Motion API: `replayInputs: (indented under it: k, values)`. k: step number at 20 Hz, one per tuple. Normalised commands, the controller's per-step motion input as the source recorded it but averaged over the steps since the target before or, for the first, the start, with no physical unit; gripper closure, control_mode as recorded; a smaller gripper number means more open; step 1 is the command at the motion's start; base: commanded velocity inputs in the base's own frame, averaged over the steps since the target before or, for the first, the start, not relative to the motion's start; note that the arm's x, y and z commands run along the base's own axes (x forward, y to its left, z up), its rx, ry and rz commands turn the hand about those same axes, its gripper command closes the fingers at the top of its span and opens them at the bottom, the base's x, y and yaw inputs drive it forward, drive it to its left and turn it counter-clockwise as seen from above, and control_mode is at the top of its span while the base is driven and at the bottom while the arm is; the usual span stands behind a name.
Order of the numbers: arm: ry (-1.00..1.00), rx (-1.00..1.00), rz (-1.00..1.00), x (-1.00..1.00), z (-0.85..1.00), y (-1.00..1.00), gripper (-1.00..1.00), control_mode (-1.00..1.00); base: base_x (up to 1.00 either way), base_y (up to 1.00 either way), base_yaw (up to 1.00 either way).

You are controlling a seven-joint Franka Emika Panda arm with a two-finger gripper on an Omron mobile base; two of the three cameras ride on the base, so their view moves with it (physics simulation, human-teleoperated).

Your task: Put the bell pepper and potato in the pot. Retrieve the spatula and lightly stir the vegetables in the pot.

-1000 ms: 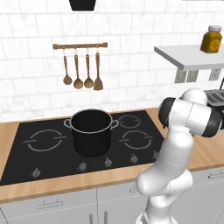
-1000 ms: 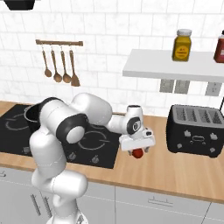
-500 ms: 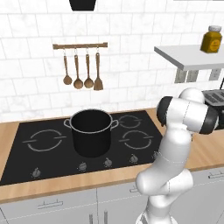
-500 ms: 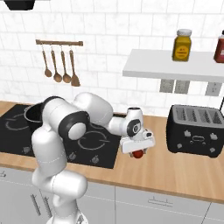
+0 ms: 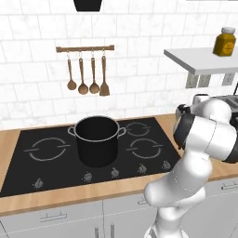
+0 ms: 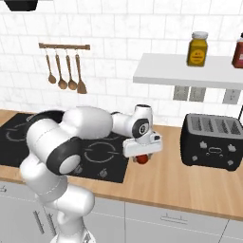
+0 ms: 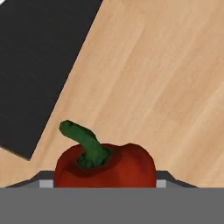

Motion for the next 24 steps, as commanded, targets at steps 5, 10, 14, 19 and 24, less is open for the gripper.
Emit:
replayInputs:
  k: [5, 10, 14, 19, 24]
  values:
    - [0.0, 0.07, 0.0, -0.35, 1.0, 0.9, 1.0, -1.0, 0.0, 0.0, 0.0]
    - [0.0, 0.01, 0.0, -0.25, 0.94, 1.0, 1.0, -1.0, 0.0, 0.0, 0.0]
    - [0.04, 0.04, 0.02, -0.08, 0.82, 1.0, 1.0, -1.0, 0.0, 0.0, 0.0]
    - [0.11, 0.07, 0.05, 0.0, 0.63, 1.0, 1.0, -1.0, 0.0, 0.0, 0.0]
    - [0.1, 0.01, 0.0, 0.42, 0.14, 1.0, 1.0, -1.0, 0.0, 0.0, 0.0]
